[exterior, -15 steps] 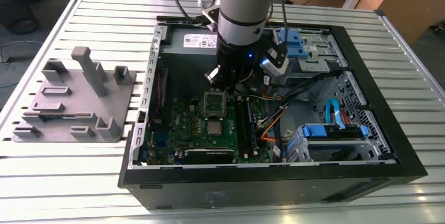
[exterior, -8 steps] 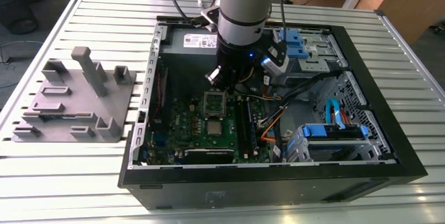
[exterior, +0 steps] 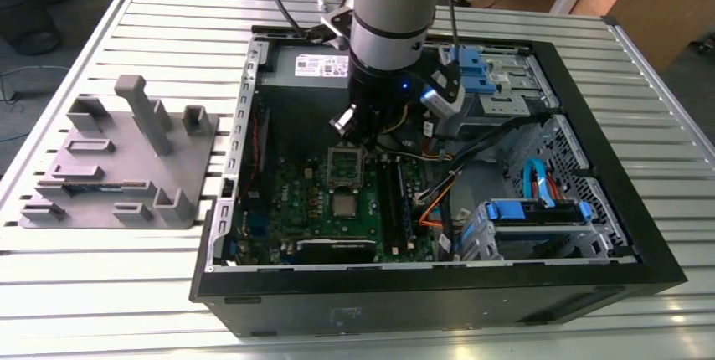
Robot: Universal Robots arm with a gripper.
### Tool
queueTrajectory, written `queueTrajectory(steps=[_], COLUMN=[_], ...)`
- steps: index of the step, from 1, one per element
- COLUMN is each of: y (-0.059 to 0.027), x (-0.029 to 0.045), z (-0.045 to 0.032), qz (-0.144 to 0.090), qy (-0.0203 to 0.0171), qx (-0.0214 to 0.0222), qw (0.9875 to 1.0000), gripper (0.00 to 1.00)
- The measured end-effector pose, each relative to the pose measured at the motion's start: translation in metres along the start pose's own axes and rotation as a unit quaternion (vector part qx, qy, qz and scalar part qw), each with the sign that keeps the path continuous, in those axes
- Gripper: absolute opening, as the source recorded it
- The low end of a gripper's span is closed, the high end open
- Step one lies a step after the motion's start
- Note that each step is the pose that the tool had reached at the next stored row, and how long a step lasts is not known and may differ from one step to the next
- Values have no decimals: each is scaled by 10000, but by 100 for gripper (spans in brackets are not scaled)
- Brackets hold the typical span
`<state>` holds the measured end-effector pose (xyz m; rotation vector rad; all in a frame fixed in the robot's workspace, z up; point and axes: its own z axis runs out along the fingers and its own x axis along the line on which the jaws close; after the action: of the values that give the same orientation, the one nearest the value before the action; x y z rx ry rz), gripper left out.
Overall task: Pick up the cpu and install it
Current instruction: 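Close the cpu cover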
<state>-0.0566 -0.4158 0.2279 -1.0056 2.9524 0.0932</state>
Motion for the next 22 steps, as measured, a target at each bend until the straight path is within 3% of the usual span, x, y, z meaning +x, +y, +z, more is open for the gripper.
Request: queueTrajectory(steps=[8, 12, 22], y=[0, 0, 2], x=[0, 0, -2], z=[-5, -5, -39], qz=[-65, -291, -444], qy=[4, 15, 22], qx=[-2, -11, -17], qw=[10000, 9996, 9990], gripper=[13, 13, 13])
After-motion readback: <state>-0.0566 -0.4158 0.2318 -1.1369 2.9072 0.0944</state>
